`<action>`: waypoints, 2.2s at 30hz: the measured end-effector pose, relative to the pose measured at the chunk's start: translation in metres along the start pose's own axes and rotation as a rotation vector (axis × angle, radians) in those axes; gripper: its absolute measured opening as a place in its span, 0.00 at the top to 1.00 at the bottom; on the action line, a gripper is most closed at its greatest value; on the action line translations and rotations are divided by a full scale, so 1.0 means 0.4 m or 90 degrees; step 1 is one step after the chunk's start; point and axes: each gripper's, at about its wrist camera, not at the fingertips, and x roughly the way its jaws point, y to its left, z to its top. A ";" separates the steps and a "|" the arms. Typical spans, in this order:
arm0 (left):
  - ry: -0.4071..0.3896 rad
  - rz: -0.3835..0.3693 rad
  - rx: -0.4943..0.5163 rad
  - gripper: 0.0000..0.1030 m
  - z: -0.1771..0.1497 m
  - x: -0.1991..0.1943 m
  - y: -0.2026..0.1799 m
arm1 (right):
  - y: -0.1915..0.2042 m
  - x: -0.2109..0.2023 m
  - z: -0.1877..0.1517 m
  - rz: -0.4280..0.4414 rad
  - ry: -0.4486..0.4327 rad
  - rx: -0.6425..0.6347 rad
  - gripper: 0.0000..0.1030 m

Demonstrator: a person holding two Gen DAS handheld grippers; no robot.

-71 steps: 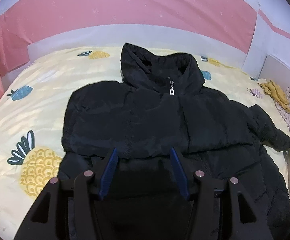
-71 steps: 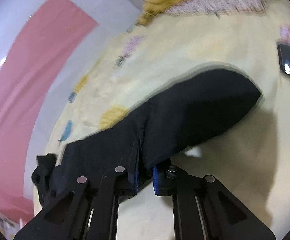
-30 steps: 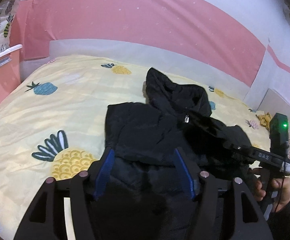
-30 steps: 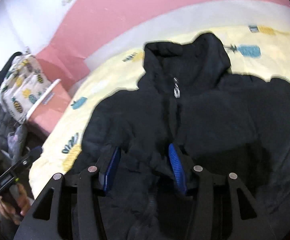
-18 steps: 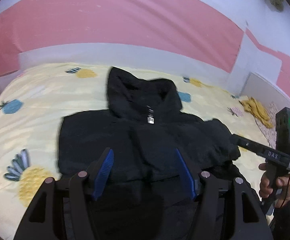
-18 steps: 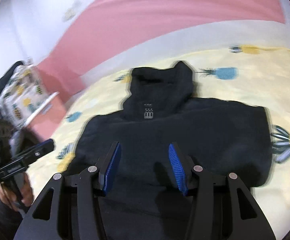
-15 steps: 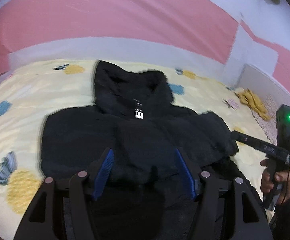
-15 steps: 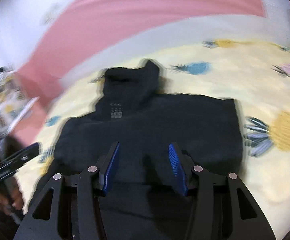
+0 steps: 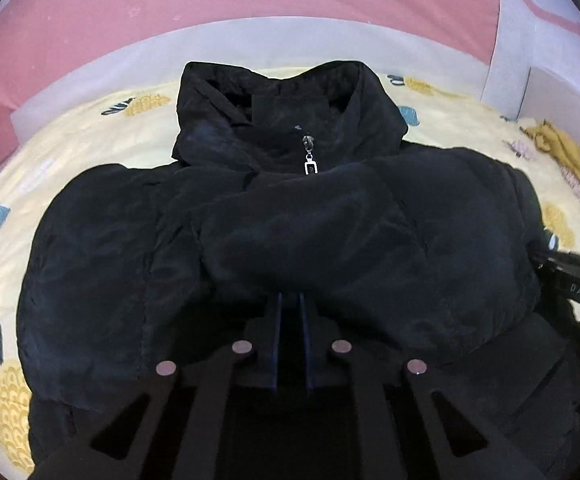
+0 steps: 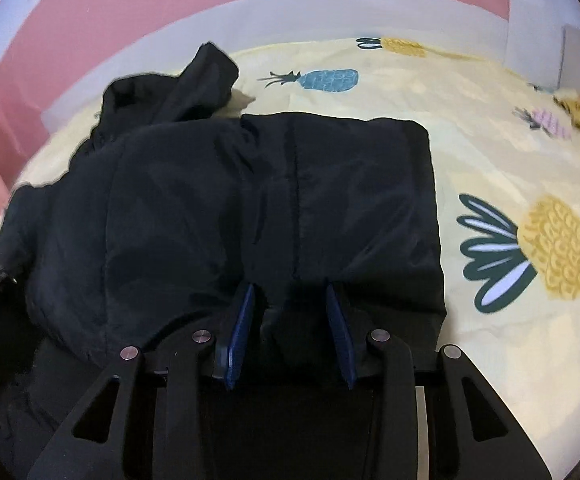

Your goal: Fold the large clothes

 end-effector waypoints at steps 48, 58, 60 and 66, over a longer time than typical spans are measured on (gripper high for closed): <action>-0.003 -0.016 -0.013 0.86 -0.014 -0.017 0.070 | 0.067 -0.015 0.004 0.001 0.009 -0.062 0.63; -0.048 -0.025 -0.049 0.66 -0.040 -0.256 0.119 | 0.120 -0.241 -0.021 0.048 -0.054 -0.038 0.63; -0.057 -0.030 -0.060 0.65 -0.054 -0.302 0.130 | 0.142 -0.279 -0.032 0.064 -0.067 -0.036 0.63; -0.079 -0.055 -0.076 0.59 -0.096 -0.417 0.141 | 0.213 -0.387 -0.067 0.105 -0.104 -0.039 0.58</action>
